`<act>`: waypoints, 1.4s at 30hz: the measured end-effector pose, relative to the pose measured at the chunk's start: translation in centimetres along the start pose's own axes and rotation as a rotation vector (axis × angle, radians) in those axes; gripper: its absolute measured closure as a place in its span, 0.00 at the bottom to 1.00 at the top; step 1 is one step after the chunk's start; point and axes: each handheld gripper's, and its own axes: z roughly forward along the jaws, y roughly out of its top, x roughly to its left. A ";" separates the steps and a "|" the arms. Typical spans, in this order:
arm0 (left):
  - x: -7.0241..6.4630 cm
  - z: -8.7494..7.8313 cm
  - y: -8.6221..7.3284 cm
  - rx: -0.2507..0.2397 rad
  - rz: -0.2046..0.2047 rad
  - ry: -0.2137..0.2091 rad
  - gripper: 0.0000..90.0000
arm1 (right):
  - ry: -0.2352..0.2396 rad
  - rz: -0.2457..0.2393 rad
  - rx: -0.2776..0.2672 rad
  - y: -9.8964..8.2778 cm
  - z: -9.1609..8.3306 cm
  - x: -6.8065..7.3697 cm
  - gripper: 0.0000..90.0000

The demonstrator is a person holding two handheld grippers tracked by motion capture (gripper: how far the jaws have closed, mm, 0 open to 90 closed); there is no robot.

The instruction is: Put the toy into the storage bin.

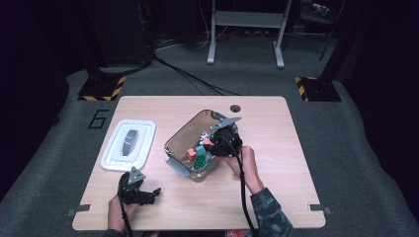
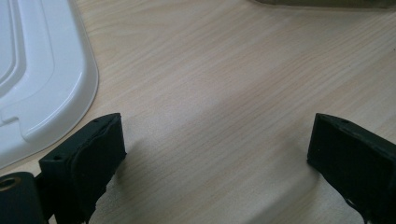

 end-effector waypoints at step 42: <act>0.0 0.0 0.0 0.000 -0.001 0.000 0.04 | 0.078 0.049 -0.047 -2.2 -2.1 0.0 0.23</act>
